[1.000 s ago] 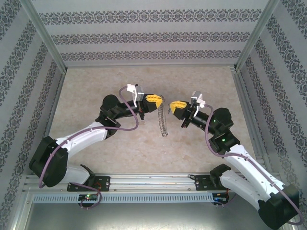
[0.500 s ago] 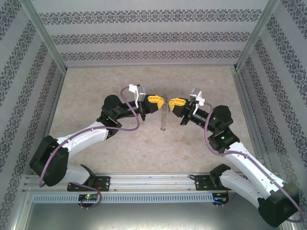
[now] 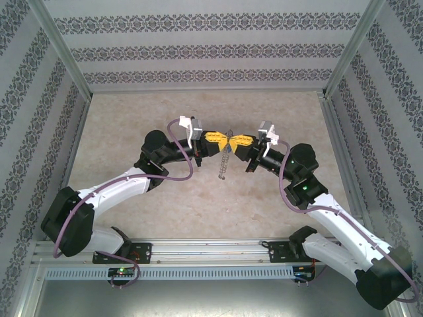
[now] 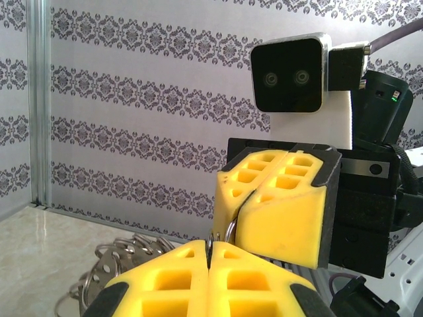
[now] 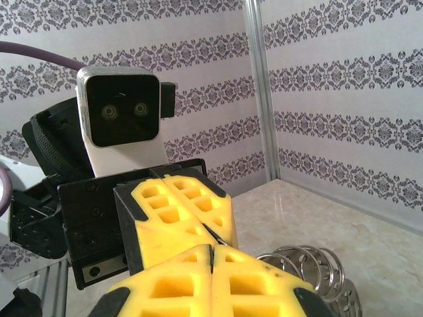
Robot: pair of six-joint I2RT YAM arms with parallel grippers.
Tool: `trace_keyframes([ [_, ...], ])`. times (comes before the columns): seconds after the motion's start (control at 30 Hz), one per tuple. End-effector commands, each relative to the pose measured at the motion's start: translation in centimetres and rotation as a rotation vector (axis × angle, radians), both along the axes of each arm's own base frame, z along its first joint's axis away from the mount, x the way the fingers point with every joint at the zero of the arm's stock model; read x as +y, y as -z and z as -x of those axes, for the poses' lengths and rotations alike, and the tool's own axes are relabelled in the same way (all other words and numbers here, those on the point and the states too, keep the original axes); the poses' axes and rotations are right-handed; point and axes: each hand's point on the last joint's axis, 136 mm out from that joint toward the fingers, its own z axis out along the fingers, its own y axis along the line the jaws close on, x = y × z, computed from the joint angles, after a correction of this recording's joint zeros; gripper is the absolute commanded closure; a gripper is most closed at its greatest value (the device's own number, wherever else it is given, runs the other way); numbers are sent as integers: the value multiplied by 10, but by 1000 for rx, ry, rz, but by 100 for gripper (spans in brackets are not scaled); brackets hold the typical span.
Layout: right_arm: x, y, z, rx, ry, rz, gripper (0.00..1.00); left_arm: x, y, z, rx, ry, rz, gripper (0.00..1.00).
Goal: Put the keys on the keyring
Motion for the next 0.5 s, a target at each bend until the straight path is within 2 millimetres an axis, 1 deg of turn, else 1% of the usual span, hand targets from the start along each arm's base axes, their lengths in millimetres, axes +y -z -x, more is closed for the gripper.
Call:
trace_keyframes([
  [0.0,0,-27,8,-99,-8,-27,100,-6,-20,10,-69,32,29,100],
  [0.23,1,-24,3,-95,6,-15,100,-7,-23,14,-78,49,31,100],
  [0.47,-4,-14,-10,-75,53,4,100,-6,-28,23,-95,74,35,100],
])
